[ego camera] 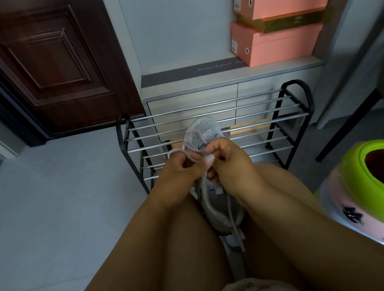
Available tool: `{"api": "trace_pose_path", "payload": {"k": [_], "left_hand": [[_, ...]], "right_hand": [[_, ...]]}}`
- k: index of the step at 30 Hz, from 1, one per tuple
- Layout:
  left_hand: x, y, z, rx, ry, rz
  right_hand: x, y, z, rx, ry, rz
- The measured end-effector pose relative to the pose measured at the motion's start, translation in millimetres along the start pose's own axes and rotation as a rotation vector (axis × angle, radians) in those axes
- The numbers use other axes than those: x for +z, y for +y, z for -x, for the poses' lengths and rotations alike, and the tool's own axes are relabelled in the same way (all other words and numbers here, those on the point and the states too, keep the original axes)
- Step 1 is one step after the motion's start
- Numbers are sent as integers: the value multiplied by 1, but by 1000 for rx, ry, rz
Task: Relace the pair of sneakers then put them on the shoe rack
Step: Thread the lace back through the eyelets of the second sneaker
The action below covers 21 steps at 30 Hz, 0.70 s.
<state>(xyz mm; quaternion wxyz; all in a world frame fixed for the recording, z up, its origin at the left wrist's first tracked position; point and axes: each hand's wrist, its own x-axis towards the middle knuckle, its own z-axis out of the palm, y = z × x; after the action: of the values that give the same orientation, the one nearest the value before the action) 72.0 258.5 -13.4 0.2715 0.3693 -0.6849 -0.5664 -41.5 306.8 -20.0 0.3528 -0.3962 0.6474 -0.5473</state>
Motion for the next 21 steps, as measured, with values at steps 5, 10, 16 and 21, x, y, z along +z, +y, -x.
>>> {"api": "trace_pose_path", "payload": {"k": [5,10,16,21], "left_hand": [[-5,-5,-1,-11,-24,77],[-3,-10,-3,-23,92,-87],[-4,-12,-7,-91,162,116],[-2,-13,-8,-78,156,165]], "right_hand": [[-1,5,-1,-48,53,24],[-4,-4,-1,-143,103,69],[-47,-37,-1,-321,328,-249],[-44,-35,3,-222,46,274]]}}
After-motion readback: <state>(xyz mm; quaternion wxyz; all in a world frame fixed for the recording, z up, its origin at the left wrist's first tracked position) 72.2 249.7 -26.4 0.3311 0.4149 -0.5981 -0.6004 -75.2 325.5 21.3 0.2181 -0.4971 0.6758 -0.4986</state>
